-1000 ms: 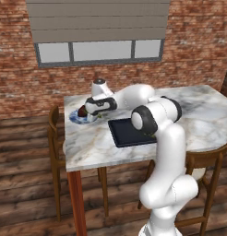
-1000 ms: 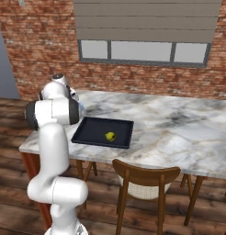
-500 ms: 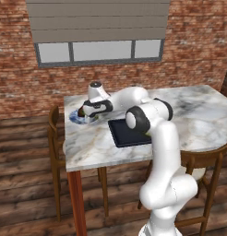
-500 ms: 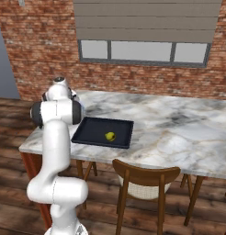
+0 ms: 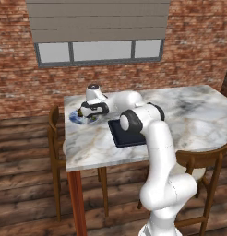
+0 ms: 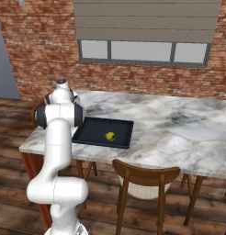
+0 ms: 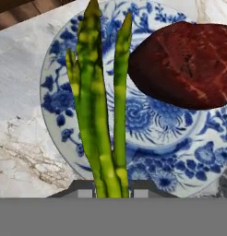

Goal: Create a steak meal by picking up the steak and asparagus from the tray and placing them on the plate. Leave the pear on the tray.

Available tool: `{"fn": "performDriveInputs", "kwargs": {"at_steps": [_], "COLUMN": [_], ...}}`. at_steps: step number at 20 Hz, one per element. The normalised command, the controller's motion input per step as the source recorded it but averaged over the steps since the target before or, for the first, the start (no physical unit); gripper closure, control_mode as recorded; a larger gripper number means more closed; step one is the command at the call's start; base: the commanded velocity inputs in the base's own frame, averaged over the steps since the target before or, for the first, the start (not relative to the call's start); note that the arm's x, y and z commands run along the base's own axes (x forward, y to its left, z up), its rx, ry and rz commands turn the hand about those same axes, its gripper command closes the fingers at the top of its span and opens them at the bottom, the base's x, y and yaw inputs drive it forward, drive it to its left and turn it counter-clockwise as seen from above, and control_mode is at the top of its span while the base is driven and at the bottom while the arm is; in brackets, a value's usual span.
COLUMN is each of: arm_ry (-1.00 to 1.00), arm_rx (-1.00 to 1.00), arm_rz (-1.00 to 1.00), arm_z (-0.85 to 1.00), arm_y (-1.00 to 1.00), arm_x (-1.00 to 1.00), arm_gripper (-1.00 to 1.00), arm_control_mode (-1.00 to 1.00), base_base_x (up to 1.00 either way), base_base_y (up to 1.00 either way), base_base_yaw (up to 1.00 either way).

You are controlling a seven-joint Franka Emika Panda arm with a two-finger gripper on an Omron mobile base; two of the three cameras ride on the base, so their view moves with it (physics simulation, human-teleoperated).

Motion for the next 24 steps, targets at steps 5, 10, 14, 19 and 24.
{"fn": "performDriveInputs", "kwargs": {"at_steps": [5,10,14,19,24], "arm_ry": [0.0,0.0,0.0,-0.01,-0.06], "arm_rx": [0.0,0.0,0.0,0.0,0.0], "arm_rz": [0.01,0.01,0.0,0.0,0.0], "arm_z": [-0.17,-0.12,0.0,0.0,0.0], "arm_y": [0.11,0.1,-0.04,-0.17,-0.12], "arm_x": [0.39,0.32,-0.07,-0.31,-0.41], "arm_gripper": [1.0,-1.0,-1.0,-1.0,-1.0], "arm_control_mode": [-1.0,-1.0,-1.0,-1.0,-1.0], "base_base_x": [0.0,0.0,0.0,0.0,0.0], "base_base_y": [0.0,0.0,0.0,0.0,0.0], "base_base_yaw": [0.0,0.0,0.0,0.0,0.0]}}
